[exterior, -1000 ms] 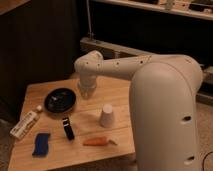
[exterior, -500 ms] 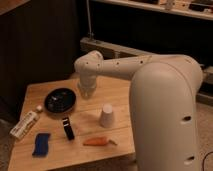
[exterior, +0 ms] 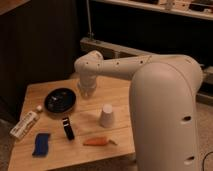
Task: Place the ceramic cup over the eraser
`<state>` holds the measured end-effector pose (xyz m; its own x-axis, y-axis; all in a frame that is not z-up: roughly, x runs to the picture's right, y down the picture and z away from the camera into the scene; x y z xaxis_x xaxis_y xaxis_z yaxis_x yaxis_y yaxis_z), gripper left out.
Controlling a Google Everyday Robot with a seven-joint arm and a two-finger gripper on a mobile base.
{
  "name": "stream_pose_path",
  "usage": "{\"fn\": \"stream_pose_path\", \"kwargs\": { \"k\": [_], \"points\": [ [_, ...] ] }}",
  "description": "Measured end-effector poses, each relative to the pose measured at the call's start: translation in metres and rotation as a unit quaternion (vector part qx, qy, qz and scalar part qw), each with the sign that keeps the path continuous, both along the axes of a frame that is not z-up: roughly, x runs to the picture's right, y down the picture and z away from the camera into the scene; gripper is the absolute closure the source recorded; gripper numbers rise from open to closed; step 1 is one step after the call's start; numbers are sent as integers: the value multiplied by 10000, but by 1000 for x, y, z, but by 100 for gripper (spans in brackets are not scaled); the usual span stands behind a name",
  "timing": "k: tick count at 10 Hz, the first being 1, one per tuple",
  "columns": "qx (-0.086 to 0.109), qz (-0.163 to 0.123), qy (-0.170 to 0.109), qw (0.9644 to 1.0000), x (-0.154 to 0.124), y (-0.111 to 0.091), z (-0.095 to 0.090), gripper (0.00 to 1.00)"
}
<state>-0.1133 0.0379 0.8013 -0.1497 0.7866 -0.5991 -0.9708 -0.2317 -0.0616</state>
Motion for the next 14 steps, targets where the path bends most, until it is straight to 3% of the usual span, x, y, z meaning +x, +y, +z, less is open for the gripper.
{"fn": "stream_pose_path", "kwargs": {
  "k": [5, 9, 11, 14],
  "points": [
    [27, -18, -32, 10000, 2, -2, -2, 96],
    [222, 17, -9, 9998, 38, -37, -41, 96],
    [175, -16, -56, 9998, 43, -43, -52, 96],
    [-141, -7, -14, 9999, 68, -19, -54, 100]
  ]
}}
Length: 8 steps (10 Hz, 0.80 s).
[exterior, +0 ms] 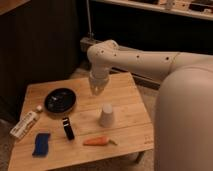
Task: Place the ceramic cup over the eraser
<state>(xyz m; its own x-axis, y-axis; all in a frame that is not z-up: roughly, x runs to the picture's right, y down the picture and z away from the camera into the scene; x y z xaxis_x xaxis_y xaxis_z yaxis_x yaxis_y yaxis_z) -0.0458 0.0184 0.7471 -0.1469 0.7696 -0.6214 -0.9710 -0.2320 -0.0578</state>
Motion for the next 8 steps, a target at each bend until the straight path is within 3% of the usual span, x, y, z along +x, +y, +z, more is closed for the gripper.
{"fn": "stream_pose_path", "kwargs": {
  "k": [1, 3, 8],
  "points": [
    [-88, 21, 45, 9999, 9, 10, -2, 97],
    [-244, 214, 206, 9993, 31, 28, 0, 78],
    [-271, 424, 399, 9979, 46, 32, -8, 27]
  ]
}}
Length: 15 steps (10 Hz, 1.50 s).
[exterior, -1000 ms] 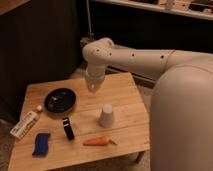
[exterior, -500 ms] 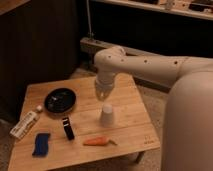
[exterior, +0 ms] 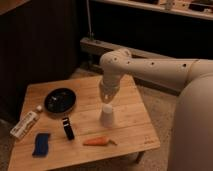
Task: Place the ceramic cup over the eraser
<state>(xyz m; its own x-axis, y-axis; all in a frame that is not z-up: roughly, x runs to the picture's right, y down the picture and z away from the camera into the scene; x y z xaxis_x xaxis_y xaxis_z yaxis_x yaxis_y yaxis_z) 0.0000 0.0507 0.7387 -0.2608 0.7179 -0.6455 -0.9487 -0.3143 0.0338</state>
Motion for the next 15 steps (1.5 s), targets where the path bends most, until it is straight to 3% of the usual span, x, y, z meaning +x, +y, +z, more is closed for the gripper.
{"fn": "stream_pose_path", "kwargs": {
  "k": [2, 11, 15],
  "points": [
    [-9, 22, -27, 10000, -2, -1, -2, 20],
    [-394, -221, 289, 9986, 4, 30, -10, 20],
    [-334, -59, 130, 9993, 13, 53, 9, 20]
  ]
}}
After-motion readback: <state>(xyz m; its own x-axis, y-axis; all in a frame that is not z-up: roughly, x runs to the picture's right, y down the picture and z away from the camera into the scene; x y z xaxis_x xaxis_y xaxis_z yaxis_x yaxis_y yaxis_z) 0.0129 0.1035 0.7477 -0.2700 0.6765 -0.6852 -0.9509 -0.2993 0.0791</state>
